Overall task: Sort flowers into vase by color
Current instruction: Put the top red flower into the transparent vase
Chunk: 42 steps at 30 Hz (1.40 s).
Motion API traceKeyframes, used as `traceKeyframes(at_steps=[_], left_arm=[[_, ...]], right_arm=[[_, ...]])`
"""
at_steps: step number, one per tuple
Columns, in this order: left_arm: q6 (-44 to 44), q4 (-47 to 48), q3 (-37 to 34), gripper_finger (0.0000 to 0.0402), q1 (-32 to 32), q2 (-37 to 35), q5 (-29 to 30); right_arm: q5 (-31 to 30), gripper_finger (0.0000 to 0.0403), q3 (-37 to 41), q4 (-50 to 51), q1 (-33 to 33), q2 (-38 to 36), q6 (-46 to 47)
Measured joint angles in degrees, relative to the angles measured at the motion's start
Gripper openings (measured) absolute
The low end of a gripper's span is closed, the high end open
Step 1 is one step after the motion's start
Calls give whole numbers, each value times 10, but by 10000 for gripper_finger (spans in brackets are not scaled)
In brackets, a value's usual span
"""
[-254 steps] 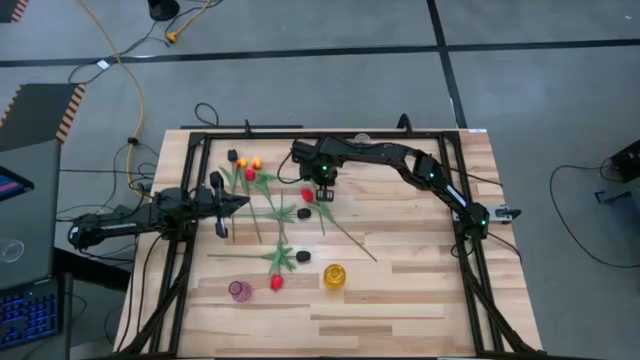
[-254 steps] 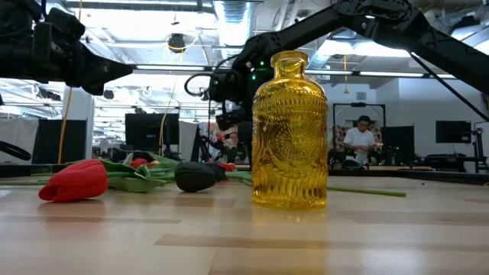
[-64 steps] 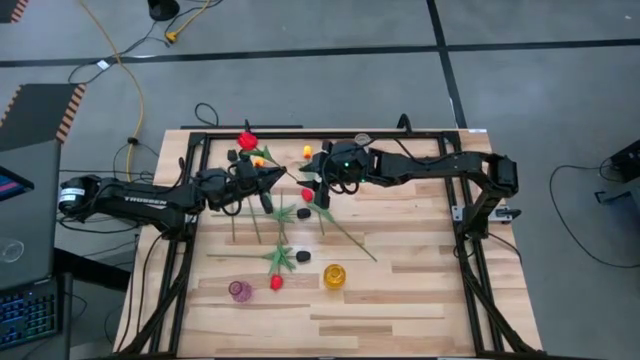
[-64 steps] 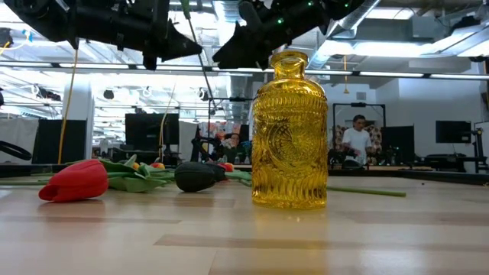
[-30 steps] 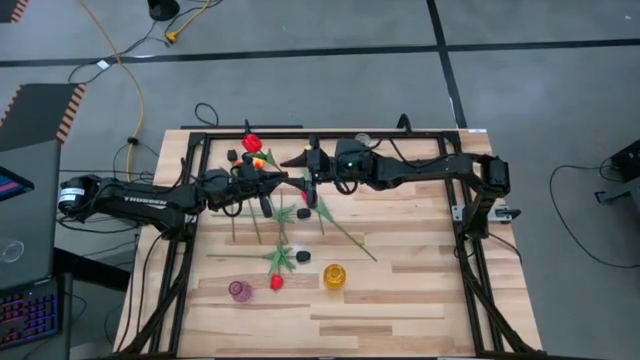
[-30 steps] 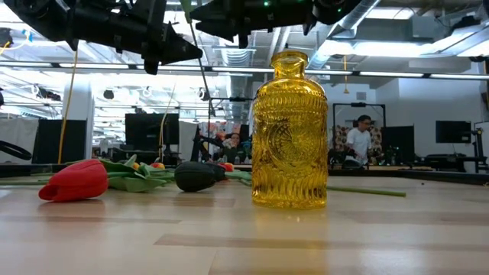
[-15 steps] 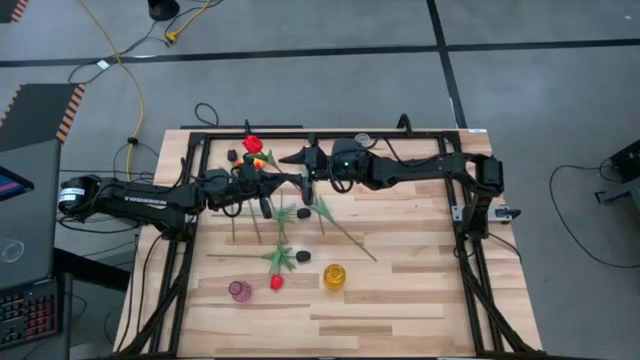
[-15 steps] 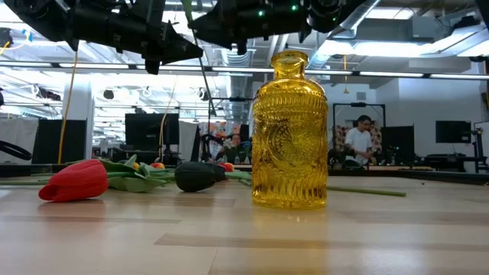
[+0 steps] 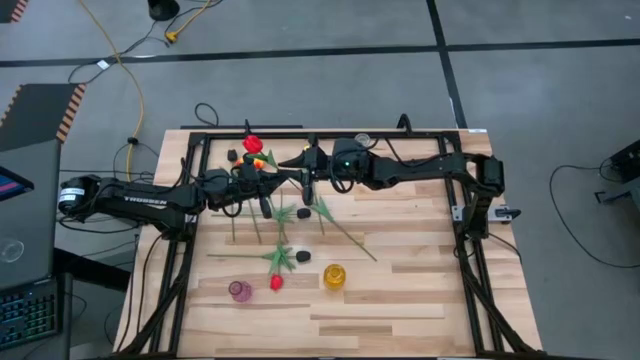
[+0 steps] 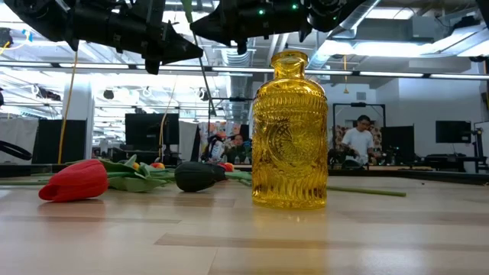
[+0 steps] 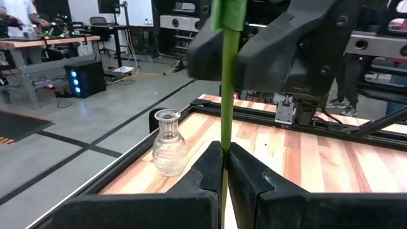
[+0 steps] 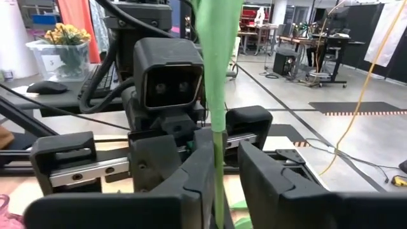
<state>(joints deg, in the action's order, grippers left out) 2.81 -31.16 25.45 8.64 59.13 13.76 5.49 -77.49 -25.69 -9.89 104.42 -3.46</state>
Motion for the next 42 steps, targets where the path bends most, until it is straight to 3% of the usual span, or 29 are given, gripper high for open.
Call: traceKeyframes(at_steps=[18,24,35,42], left_arm=[[0,0,0,0,0,0,2],[-9,0,0,5,0,0,3],[-7,-9,0,121,0,-5,12],[-7,-8,0,154,0,-5,23]], right_arm=[[7,17,0,12,1,0,0],[7,16,0,13,1,-1,0],[6,16,0,106,-34,-56,0],[5,16,0,224,-71,-144,-41]])
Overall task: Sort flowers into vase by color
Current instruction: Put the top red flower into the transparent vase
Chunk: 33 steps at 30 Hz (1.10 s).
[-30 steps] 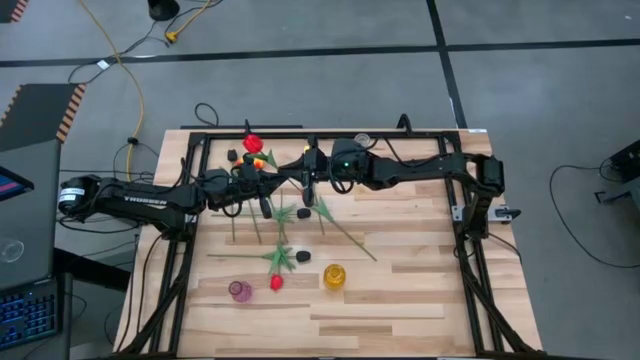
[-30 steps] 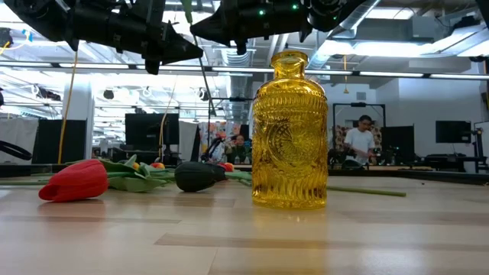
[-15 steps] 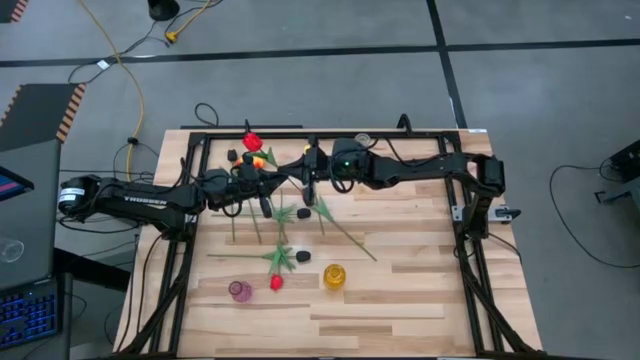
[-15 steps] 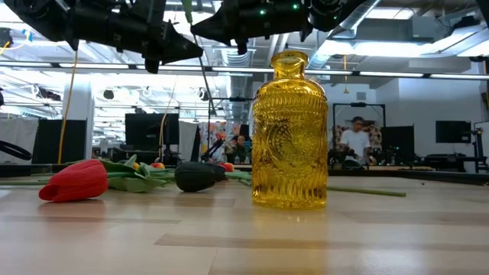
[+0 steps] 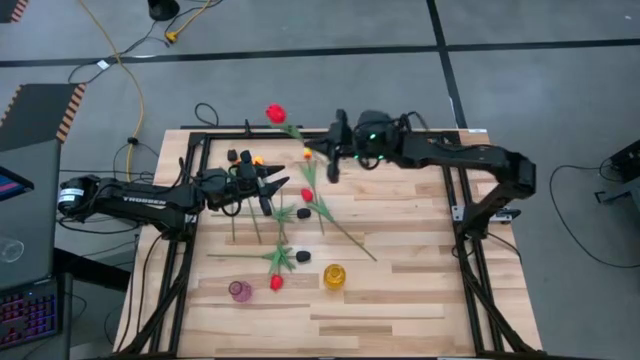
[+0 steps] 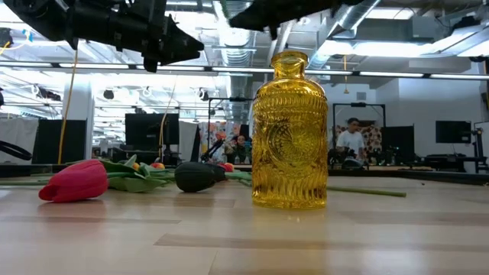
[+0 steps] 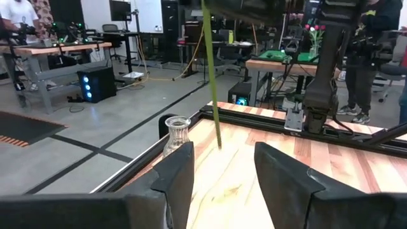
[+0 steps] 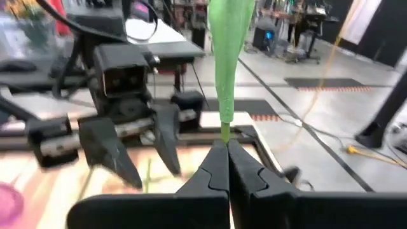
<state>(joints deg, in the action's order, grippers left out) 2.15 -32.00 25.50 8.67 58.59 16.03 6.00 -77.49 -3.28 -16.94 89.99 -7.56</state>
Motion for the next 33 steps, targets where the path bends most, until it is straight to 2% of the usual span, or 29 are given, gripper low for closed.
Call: traceKeyframes(at_steps=[5,9,13,17,20,23,33], left_arm=[[6,0,0,154,0,0,0],[6,1,0,154,0,0,-1],[6,1,0,154,0,0,-1],[7,1,0,154,0,0,-2],[7,1,0,153,0,0,-2],[7,0,0,153,0,0,-2],[7,0,0,153,0,0,-2]], right_arm=[[-1,16,5,99,-33,-64,-14],[-1,16,85,70,-57,-130,-17],[0,16,226,-53,-92,-202,-12],[-1,16,361,-267,-139,-250,5],[0,16,426,-417,-172,-249,20],[0,16,450,-514,-195,-229,32],[0,16,452,-586,-211,-121,32]])
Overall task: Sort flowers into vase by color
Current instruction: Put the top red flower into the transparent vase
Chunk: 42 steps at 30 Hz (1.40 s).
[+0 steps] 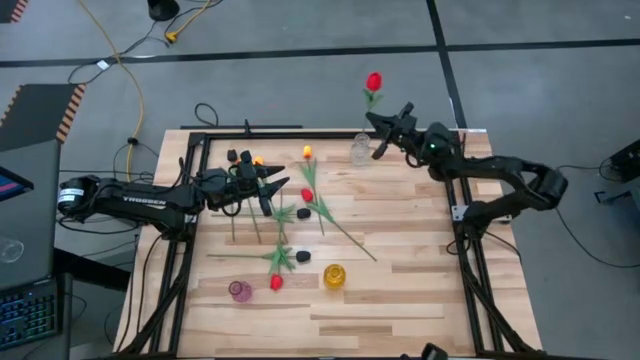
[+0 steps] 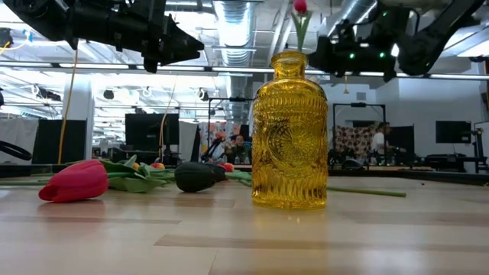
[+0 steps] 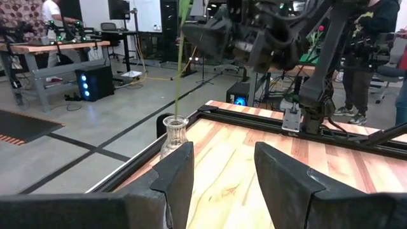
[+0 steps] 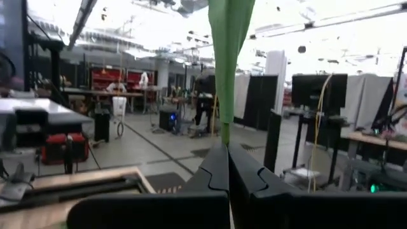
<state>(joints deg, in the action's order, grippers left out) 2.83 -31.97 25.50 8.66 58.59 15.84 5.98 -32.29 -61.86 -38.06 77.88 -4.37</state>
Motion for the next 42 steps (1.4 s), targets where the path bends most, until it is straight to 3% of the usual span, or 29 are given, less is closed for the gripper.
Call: traceKeyframes(at_steps=[9,28,35,42], left_arm=[[0,1,0,153,0,0,0],[0,2,0,153,0,0,0],[0,2,0,153,0,0,0],[0,2,0,153,0,0,0]], right_arm=[[0,25,0,-4,0,50,-1],[-6,55,0,31,-1,58,-6],[-73,99,0,69,-1,51,-6],[-77,178,0,177,-1,9,-6]])
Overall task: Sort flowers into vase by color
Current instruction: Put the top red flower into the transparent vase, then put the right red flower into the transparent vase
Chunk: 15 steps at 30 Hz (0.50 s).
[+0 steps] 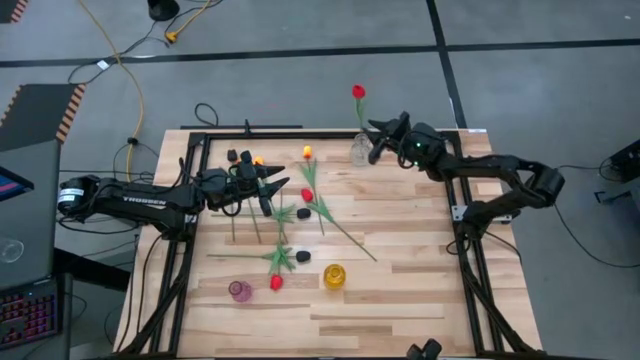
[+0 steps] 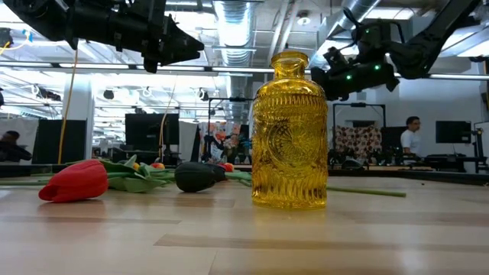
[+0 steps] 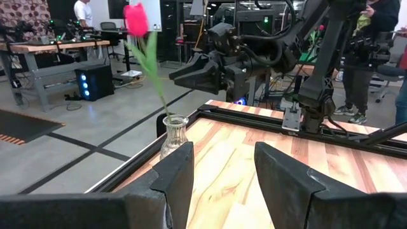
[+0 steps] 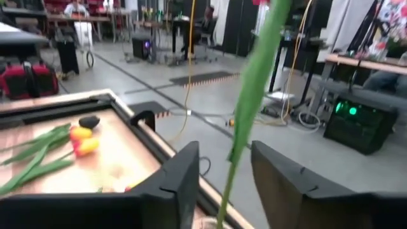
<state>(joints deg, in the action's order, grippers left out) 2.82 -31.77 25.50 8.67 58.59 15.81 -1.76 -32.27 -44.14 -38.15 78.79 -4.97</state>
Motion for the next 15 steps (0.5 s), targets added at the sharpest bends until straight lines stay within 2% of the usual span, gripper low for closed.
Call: traceKeyframes(at_steps=[7,15], left_arm=[[0,0,0,153,0,0,0],[0,0,0,153,0,0,0]], right_arm=[[0,236,0,118,1,-79,0],[1,242,0,228,38,-177,0]])
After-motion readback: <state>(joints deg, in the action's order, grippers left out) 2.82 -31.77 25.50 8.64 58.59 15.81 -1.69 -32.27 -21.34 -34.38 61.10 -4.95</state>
